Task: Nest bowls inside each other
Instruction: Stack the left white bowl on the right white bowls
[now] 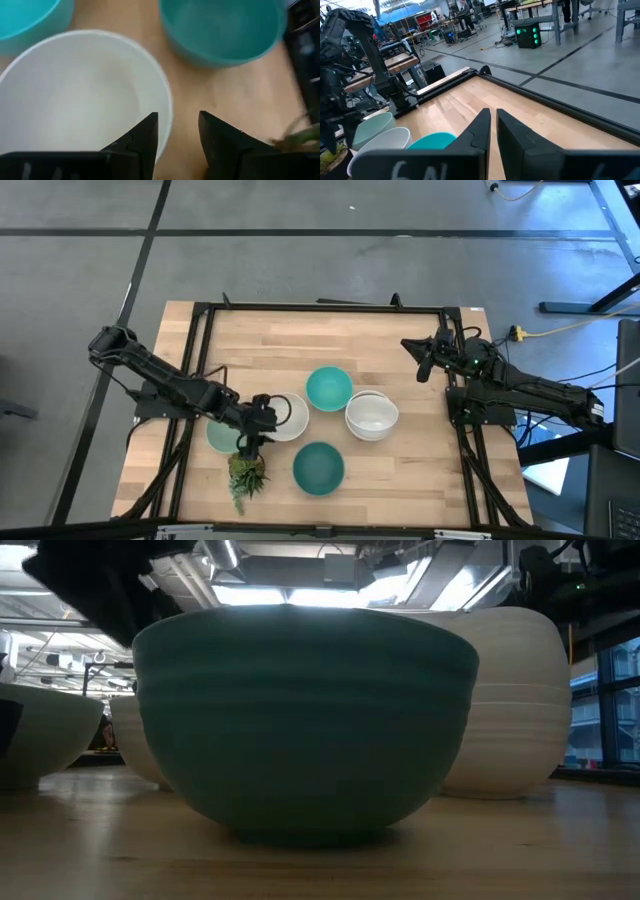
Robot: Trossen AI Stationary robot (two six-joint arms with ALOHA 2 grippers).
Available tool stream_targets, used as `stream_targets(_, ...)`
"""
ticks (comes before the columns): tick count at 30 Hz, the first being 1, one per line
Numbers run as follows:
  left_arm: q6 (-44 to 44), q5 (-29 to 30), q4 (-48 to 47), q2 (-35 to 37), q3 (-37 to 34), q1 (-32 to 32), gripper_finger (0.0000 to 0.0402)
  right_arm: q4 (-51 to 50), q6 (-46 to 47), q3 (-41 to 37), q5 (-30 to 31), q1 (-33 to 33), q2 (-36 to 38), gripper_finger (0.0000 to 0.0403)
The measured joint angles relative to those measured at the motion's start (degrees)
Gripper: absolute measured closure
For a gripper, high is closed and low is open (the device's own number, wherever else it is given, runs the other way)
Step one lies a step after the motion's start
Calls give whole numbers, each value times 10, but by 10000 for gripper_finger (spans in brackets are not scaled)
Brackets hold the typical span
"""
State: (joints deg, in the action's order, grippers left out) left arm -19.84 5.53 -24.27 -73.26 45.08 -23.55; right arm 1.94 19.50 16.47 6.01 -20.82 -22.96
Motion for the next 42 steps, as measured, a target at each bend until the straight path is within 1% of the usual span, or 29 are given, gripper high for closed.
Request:
stream_targets(3, 0, 19, 6, -20, 0, -10, 266, 0, 11, 0, 0, 0, 0, 370)
stream_targets(9, -1, 19, 9, -61, 0, -14, 266, -1, 13, 0, 0, 0, 0, 370)
stream_targets(21, 10, 35, 10, -100, 0, -8, 269, -1, 12, 0, 0, 0, 0, 370)
stream_targets(23, 9, 42, 10, -101, 0, -5, 278, -1, 12, 0, 0, 0, 0, 370)
stream_targets(25, 7, 44, 11, -101, 0, 1, 296, -1, 11, 0, 0, 0, 0, 370)
stream_targets(27, 2, 44, 11, -101, 0, 9, 324, -1, 11, 0, 0, 0, 0, 370)
stream_targets(30, -4, 32, 12, -101, 0, 23, 379, -1, 11, 0, 0, 0, 0, 370)
stream_targets(31, -5, 34, 14, -100, 1, 27, 388, -1, 11, 0, 0, 0, 0, 370)
stream_targets(38, -11, 41, 33, -94, 3, 55, 397, -1, 11, 0, 0, 0, 0, 370)
stream_targets(42, -1, 41, 20, -76, 33, 76, 398, -2, 11, 0, 0, 0, 0, 370)
